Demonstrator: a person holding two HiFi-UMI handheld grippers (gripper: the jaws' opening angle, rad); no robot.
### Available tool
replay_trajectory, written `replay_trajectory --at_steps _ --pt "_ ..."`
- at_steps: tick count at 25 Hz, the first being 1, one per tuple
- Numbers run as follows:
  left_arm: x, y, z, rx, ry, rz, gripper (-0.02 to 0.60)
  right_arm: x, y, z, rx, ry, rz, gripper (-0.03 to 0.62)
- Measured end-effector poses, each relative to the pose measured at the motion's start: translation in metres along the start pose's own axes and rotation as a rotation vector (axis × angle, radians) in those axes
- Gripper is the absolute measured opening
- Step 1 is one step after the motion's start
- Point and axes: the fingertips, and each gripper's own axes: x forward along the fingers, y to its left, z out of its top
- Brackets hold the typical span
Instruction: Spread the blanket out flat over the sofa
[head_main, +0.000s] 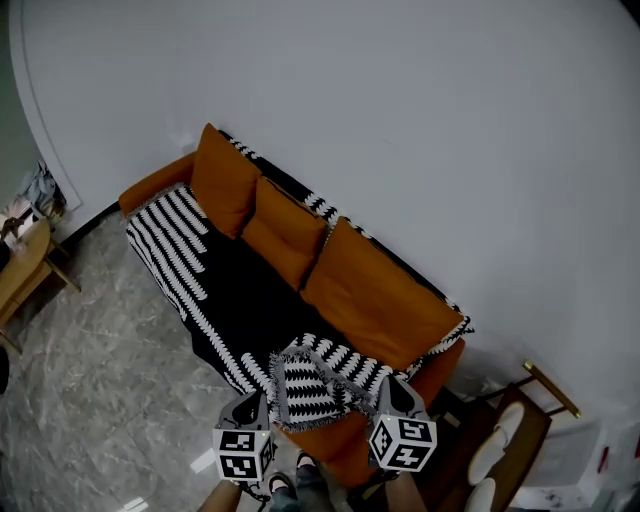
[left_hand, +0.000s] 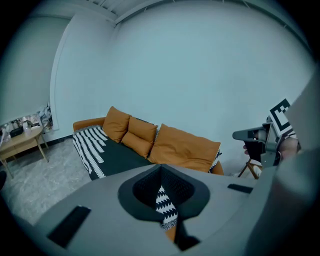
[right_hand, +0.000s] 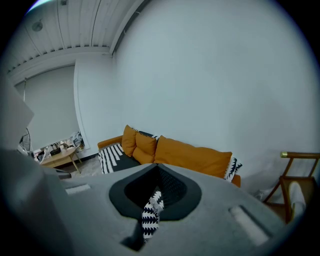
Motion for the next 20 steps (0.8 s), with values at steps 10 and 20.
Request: replay_trajectory --at_steps 10,20 --pt "0.089 0.005 -0.052 -0.019 0.024 -0.033 0.002 0.068 -0.013 -0.084 0.048 0.071 -0.006 0.005" --pt "0.16 0.016 -0.137 -0.011 0.048 -0.06 0.002 0.123 -0.016 -0.179 0.083 0.127 0.011 0.005"
